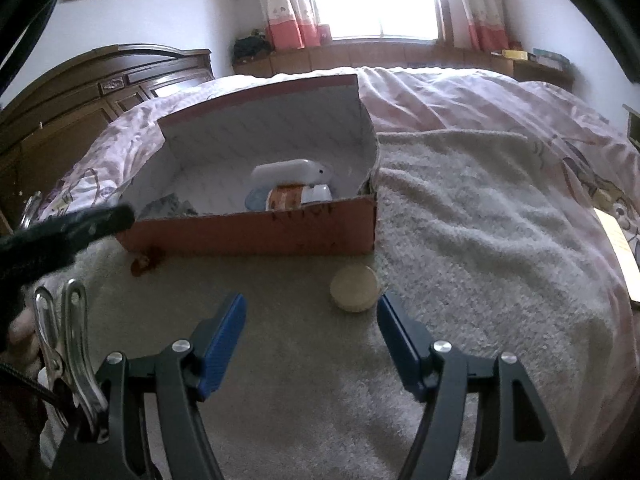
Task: Organize rigid objects
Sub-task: 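Withdraw both tools from the box toward the red figurine and beige disc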
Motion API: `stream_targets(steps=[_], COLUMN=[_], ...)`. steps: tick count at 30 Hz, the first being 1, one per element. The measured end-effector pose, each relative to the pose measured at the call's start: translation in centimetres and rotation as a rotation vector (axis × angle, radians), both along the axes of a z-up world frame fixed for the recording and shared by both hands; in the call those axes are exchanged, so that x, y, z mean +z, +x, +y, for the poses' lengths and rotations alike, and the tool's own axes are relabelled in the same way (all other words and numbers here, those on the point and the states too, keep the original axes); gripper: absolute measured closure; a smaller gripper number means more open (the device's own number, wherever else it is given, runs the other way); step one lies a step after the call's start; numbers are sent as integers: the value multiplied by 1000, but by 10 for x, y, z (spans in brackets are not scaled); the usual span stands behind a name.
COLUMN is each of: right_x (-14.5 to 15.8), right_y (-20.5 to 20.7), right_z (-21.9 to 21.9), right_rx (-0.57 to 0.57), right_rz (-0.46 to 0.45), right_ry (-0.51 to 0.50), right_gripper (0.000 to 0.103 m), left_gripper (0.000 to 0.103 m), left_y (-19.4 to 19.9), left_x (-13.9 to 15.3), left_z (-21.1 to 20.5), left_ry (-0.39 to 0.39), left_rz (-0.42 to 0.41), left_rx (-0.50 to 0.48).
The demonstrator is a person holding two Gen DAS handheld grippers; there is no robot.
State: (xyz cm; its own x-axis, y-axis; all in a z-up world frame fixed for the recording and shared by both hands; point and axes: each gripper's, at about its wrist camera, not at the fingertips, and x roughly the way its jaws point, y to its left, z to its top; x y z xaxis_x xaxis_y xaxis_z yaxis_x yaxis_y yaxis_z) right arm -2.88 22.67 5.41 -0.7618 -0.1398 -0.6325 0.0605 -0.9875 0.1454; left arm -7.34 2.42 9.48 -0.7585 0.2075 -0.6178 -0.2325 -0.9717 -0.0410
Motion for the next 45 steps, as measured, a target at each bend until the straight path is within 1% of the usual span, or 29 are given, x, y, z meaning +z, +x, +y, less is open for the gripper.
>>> stream_targets(steps=[4, 9, 12, 15, 18, 20, 30, 36, 40, 45], right_x=[0, -4, -6, -8, -9, -10, -13, -16, -17, -19], right_y=[2, 2, 2, 0, -1, -1, -3, -4, -5, -6], right_z=[0, 3, 5, 7, 6, 6, 8, 11, 12, 12], right_rx=[-1, -10, -15, -19, -18, -17, -24, -34, -36, -37], right_rz=[-4, -20, -29, -37, -42, -43, -48, -56, -62, -68], right_ry=[6, 5, 4, -3, -6, -7, -14, -22, -24, -22], right_gripper=[31, 31, 31, 31, 31, 31, 31, 31, 31, 31], left_gripper=[26, 26, 26, 26, 24, 20, 20, 20, 20, 20], left_y=[-19, -39, -49, -53, -51, -51, -31, -13, -3, 6], left_x=[1, -7, -16, -23, -24, -23, -7, -1, -4, -16], left_z=[6, 10, 12, 11, 8, 8, -4, -14, -19, -26], left_ry=[-2, -8, -21, -9, 6, 2, 33, 29, 21, 3], left_rz=[5, -5, -30, -57, -59, -57, -24, -12, -22, -49], left_rx=[-7, -10, 5, 6, 6, 6, 13, 15, 17, 28])
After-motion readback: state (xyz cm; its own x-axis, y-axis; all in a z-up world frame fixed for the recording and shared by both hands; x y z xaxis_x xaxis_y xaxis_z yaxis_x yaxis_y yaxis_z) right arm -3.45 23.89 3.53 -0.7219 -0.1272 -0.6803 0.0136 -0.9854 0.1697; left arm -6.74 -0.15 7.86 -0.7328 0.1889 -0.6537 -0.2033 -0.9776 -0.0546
